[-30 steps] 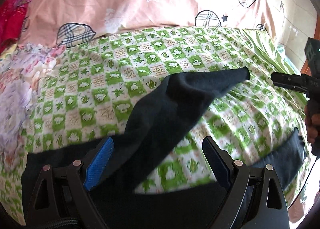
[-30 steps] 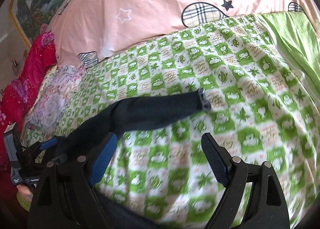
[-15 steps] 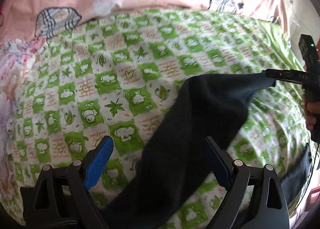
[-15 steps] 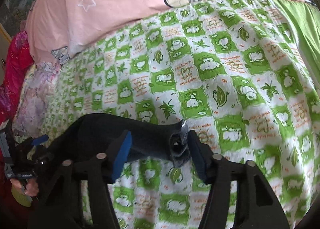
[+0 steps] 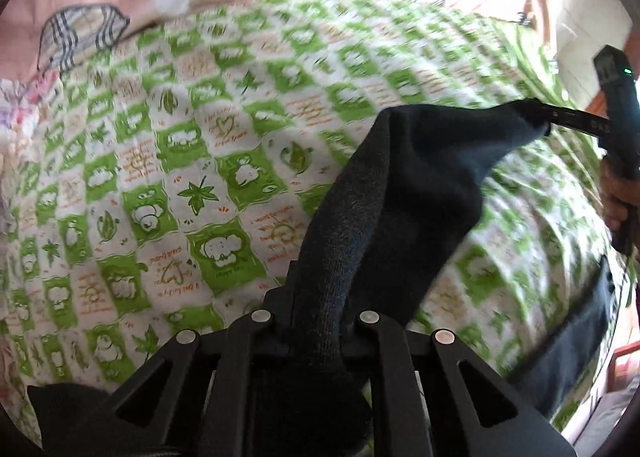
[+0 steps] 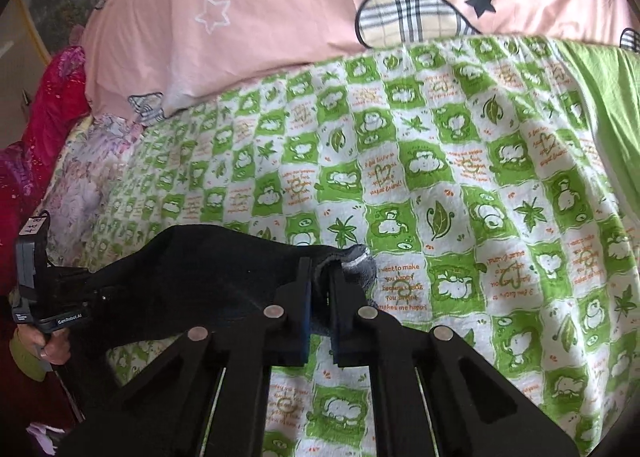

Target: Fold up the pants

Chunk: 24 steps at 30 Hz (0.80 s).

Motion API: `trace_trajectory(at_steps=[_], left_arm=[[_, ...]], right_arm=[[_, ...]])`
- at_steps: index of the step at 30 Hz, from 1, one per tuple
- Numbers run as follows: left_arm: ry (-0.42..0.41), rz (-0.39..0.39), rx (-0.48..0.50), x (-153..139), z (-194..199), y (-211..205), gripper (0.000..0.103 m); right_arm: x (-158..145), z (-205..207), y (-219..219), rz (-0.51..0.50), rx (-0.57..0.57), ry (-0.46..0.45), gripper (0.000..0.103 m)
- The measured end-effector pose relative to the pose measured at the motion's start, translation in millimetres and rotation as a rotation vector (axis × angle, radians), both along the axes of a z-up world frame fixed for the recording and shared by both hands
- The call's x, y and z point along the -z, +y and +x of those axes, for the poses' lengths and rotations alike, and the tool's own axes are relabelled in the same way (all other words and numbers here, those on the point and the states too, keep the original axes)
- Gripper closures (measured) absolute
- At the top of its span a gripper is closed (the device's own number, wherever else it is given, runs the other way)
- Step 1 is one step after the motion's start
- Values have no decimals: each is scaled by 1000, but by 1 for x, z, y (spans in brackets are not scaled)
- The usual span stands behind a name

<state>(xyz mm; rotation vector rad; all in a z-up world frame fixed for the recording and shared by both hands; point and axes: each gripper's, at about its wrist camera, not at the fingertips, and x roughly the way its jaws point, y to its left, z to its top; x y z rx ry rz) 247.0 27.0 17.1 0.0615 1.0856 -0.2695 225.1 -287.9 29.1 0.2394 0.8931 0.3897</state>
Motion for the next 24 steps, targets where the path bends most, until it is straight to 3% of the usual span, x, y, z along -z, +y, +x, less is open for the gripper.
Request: trace_trajectory(at_steps=[7,13,20,24], left_arm=[[-81,-1,96,-28,-70,-21,93],[-123,42,202,-20,-130,-52,93],[-126,16,221,-11,-168,-57,93],[-142,23,250,-8,-191,-64,93]], right_arm=[[-8,-58,-32,-4,15,-28,95],[0,-119,-46,-20,-4,-60,95],[6,-194,-62,-8,-10,-160,95],[19,-223,-62,-35,-24,-167,95]])
